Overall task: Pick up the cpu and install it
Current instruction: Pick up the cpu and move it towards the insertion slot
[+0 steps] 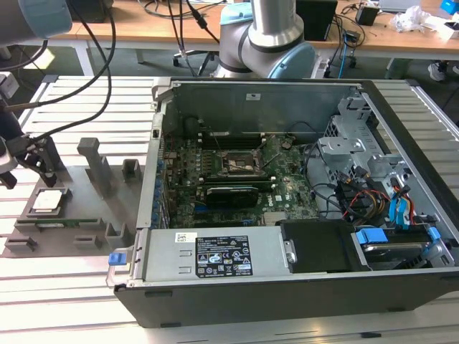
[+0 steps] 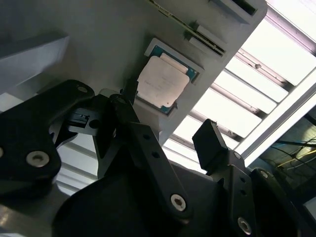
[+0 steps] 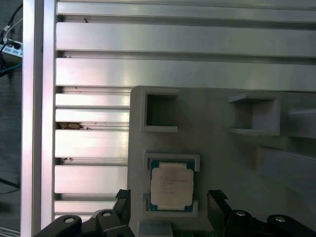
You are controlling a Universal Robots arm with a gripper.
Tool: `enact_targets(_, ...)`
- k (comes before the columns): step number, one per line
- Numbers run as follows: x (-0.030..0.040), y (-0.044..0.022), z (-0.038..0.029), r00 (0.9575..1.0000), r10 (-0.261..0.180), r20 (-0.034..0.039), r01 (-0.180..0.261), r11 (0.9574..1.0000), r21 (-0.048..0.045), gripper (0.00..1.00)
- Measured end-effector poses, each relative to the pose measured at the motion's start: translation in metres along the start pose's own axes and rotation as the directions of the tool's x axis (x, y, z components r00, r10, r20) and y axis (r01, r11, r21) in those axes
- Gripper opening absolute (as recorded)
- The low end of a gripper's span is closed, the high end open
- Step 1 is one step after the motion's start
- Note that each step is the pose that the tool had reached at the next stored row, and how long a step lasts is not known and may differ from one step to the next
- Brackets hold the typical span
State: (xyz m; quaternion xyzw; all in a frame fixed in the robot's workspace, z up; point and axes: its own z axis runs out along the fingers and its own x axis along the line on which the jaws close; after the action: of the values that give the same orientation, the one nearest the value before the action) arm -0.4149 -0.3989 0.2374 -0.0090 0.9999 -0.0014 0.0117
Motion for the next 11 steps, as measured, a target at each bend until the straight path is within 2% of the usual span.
enact_targets(5, 0.0000, 0.0001, 0.0061, 1.0000, 0.000, -0.0001, 0.000, 1.0000, 0.0000, 0.72)
enact_targets(11, -0.0049, 0.0000, 0.0131, 1.0000, -0.003, 0.0000, 0.003, 1.0000, 0.0051, 0.72)
